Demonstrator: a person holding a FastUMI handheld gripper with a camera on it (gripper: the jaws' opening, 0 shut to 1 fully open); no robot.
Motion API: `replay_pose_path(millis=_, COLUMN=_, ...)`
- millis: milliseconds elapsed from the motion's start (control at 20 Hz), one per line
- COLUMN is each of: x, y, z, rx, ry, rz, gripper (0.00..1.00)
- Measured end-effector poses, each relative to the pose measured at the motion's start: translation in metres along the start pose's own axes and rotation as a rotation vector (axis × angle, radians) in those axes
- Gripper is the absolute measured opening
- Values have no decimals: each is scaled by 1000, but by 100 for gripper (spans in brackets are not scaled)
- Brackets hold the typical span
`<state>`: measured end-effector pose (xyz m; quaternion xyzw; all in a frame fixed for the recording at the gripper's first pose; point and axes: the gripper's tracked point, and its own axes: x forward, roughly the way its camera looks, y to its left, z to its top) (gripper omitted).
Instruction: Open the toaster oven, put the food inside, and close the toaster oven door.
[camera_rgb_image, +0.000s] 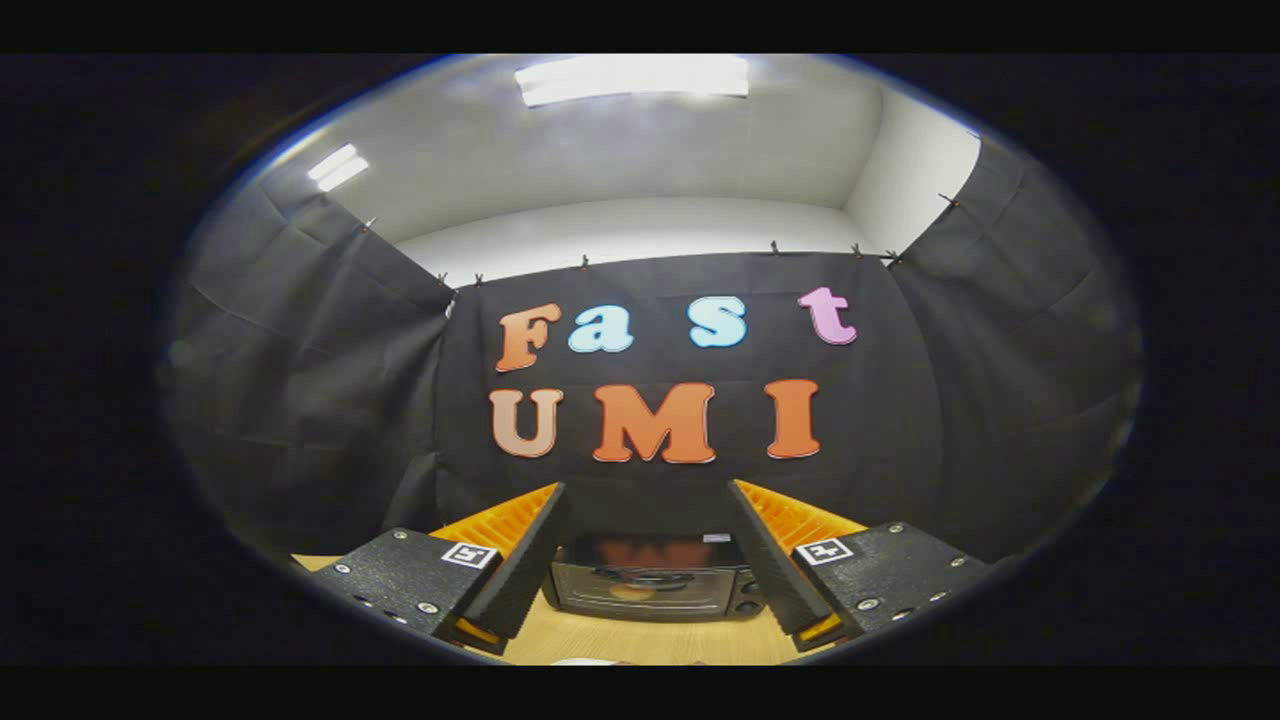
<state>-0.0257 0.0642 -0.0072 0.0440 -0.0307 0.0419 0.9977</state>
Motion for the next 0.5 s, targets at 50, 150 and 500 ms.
replay_pose_path(millis=50, x=4, y=0, z=-3, rx=-4, ry=3, rz=1, gripper=93)
replay_pose_path(millis=150, x=9, y=-3, z=-10, rx=-13, ry=13, rz=-7, gripper=93)
replay_pose_path(millis=500, x=18, y=-6, z=-14, rx=6, ry=-10, rz=-9, gripper=93)
